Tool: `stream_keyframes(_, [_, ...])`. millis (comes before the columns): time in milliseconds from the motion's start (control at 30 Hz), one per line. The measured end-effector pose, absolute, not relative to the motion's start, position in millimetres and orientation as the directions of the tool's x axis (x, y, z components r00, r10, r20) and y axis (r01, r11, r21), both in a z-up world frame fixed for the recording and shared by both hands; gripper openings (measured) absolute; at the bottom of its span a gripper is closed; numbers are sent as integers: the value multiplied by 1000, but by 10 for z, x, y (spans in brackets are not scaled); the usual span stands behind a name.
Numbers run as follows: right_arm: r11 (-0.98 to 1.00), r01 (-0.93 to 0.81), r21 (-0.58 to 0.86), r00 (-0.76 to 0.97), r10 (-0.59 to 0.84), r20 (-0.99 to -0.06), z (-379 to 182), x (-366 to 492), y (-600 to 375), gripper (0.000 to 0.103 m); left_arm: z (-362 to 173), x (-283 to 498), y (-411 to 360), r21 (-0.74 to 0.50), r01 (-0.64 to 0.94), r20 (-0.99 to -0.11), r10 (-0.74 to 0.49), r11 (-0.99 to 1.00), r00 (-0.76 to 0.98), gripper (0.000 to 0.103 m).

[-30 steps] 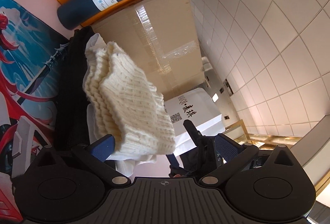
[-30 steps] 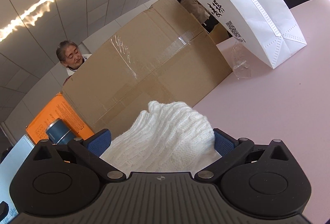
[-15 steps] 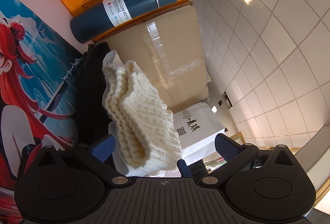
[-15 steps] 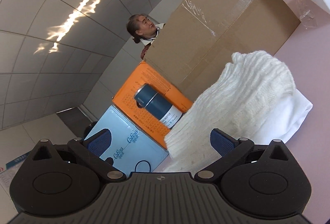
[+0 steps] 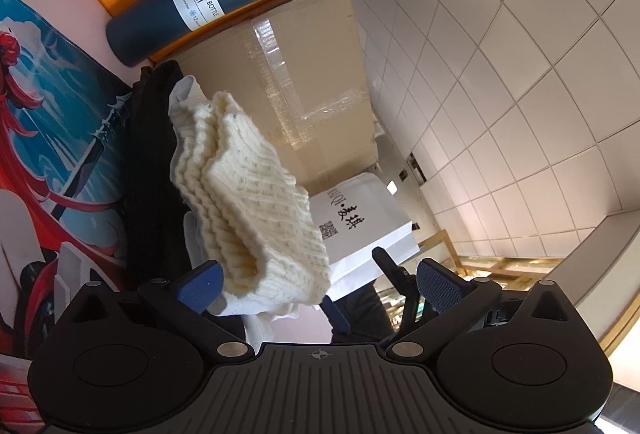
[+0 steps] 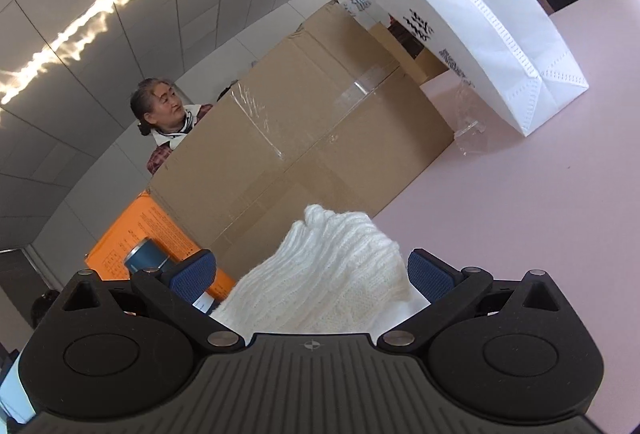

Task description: Fold clothes

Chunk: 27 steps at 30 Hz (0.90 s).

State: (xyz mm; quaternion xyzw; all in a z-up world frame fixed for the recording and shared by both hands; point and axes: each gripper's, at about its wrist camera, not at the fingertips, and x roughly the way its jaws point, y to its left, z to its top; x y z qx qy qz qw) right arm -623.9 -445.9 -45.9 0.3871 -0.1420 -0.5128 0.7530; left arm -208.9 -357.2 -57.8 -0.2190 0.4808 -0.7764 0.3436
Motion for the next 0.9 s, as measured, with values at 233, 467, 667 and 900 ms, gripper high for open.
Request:
stream_keyframes(233, [105, 695, 711, 418, -864, -281, -545, -6166, -4706, 102, -642, -2026, -3593, -912, 296, 15, -744, -283, -668, 103])
stream_keyframes(467, [191, 749, 635, 455, -845, -282, -280, -5914, -4418, 41, -636, -1986, -3582, -916, 303, 8, -766, -264, -643, 103])
stream_keyframes(667, [262, 685, 679, 578, -763, -289, -295, -5759, -4115, 23, -676, -1847, -3550, -926, 334, -36, -840, -176, -542, 103])
stream_keyframes(900, [222, 617, 755, 600, -754, -268, -519, -5805, -3935, 68, -647, -1817, -3540, -912, 381, -62, -865, -154, -498, 103])
